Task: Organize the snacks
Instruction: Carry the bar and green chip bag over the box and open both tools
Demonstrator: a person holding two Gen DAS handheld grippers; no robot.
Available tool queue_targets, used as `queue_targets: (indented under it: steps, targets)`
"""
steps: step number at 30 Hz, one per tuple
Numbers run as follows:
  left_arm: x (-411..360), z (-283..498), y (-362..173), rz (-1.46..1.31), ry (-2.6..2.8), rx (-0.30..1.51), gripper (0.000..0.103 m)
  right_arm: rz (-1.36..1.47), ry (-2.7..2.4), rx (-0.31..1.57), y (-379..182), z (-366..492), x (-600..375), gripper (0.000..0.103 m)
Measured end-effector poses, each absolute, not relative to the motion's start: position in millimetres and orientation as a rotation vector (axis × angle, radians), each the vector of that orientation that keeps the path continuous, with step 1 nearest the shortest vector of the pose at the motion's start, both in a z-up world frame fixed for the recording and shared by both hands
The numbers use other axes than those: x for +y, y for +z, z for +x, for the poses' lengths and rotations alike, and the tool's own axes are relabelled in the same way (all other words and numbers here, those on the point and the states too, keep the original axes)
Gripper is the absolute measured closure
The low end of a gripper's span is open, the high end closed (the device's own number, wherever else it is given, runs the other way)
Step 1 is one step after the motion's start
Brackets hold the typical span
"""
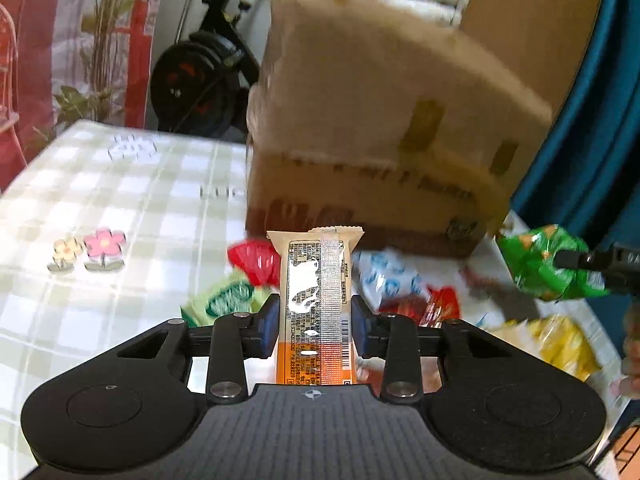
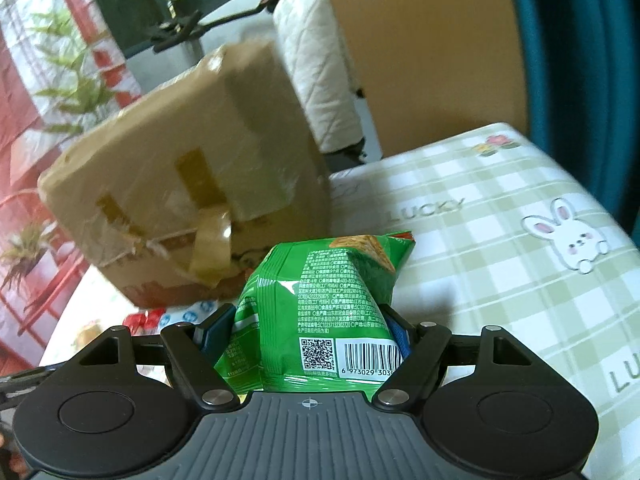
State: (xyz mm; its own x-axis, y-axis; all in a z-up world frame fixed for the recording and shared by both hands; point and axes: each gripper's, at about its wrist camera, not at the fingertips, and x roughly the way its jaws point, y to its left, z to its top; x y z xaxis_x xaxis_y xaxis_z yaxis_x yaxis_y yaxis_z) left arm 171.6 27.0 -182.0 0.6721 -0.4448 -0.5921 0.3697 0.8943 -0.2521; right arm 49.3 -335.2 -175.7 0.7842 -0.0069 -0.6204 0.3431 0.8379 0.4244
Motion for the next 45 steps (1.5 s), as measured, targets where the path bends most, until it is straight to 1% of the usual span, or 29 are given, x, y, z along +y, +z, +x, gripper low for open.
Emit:
queue_targets:
  steps: [7, 11, 16, 20, 23, 26, 31, 32, 33, 34, 35, 38, 40, 45]
  targets:
    - [34.1, 167.6, -139.0, -0.156, -0.473, 0.561, 0.065, 0.553, -0.246, 0.517, -145.3, 31.0, -353.3, 0.031]
    - [27.1, 170.9, -111.4, -0.147, -0.488, 0.478, 0.065, 0.473, -0.28, 0.439, -114.7, 28.7, -357.6, 0.031]
    - [16.9, 193.1, -72.8, -0.172, -0.517, 0.4, 0.065, 0.445, -0.246, 0.329, -70.4, 37.1, -366.0, 0.031]
    - [0.5, 212.3, -41.5, -0.155, -0.537, 0.332, 0.065, 0.386, -0.175, 0.272, -37.4, 66.8, -360.6, 0.031]
    - [-16.9, 240.5, -27.9, -0.136, -0.543, 0.334, 0.065, 0.333, -0.121, 0.251, -22.8, 99.8, -350.0, 0.031]
    - [-35.0, 277.1, -27.4, -0.112, -0.503, 0.364, 0.065, 0.294, -0.08, 0.284, -21.5, 143.3, -337.0, 0.031]
    - [-51.4, 313.8, -41.9, -0.089, -0.445, 0.41, 0.065, 0.264, -0.045, 0.347, -33.6, 205.2, -306.6, 0.031]
    - [-53.1, 317.8, -45.0, -0.085, -0.441, 0.412, 0.06, 0.273, -0.038, 0.36, -37.9, 213.3, -300.6, 0.029]
    - [-49.8, 320.8, -46.0, -0.082, -0.451, 0.412, 0.052, 0.287, -0.03, 0.372, -41.6, 220.8, -295.7, 0.027]
    - [-47.9, 321.9, -46.4, -0.078, -0.458, 0.414, 0.033, 0.307, -0.019, 0.38, -44.5, 228.0, -292.7, 0.025]
    - [-47.9, 321.9, -48.6, -0.08, -0.448, 0.415, 0.025, 0.327, -0.009, 0.389, -47.0, 234.4, -289.7, 0.024]
    - [-30.0, 313.9, -46.1, -0.1, -0.452, 0.432, 0.026, 0.375, 0.002, 0.428, -51.6, 242.5, -285.0, 0.023]
    - [-19.4, 308.3, -47.9, -0.121, -0.456, 0.453, 0.027, 0.385, 0.023, 0.419, -52.9, 236.9, -285.3, 0.023]
    - [8.0, 285.3, -47.3, -0.152, -0.436, 0.474, 0.029, 0.381, 0.047, 0.43, -52.0, 211.2, -294.8, 0.026]
